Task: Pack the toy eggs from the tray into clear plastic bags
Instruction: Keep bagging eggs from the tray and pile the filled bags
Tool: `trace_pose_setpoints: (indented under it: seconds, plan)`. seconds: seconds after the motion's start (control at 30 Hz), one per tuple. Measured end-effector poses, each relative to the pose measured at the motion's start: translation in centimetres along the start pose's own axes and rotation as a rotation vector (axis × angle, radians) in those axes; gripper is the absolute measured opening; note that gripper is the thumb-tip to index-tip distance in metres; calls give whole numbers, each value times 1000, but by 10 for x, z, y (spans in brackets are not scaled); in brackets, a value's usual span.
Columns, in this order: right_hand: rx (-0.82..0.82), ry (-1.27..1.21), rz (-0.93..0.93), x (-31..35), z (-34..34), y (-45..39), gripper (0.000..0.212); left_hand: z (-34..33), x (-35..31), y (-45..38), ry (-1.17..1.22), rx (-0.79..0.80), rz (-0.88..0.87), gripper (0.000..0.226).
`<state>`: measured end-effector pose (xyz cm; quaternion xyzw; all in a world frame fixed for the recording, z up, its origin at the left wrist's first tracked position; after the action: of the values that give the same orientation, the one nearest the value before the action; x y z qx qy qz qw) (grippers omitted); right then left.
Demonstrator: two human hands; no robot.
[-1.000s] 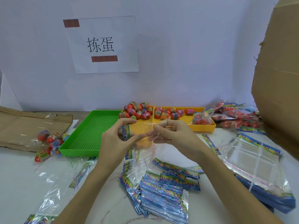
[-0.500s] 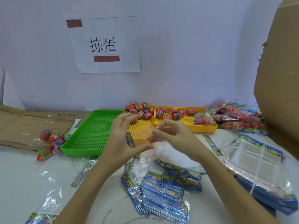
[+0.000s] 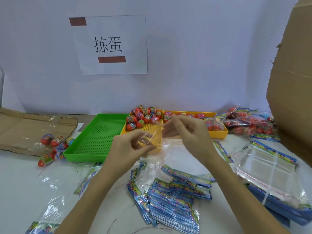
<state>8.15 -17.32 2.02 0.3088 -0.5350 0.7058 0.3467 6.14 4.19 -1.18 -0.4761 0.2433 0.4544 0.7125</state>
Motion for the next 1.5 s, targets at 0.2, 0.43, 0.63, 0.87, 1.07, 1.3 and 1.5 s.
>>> trace_pose_setpoints:
  seconds: [0.2,0.43,0.63,0.87,1.07,1.3,1.5]
  plan:
    - [-161,479,-186,-39,18,-17,26,10,4,-3,161,-110,213,23]
    - [82,775,-261,-75,3,-78,45,10,3,-4,290,-120,293,25]
    - [-72,734,-321,-104,0,-86,20,11,6,-4,324,-98,319,28]
    - [-264,-8,-298,-67,-5,-61,31,12,5,-4,307,-102,319,26]
    - [-134,-455,-338,-42,-7,-21,30,9,8,-3,305,-115,335,27]
    - [-213,-415,-253,-17,-3,-6,27,1,5,-2,237,-59,270,28]
    - [-255,-85,49,9,-10,0,22,-1,2,-2,260,-39,246,17]
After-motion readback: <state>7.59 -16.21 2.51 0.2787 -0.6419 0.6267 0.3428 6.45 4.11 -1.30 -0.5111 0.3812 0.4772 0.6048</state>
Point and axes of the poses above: each hand's wrist, its own y-axis away from the middle knuckle, its own z-axis out of the back of the hand, x = y × z, the point moved 2 cm from there along -y, towards the middle knuckle
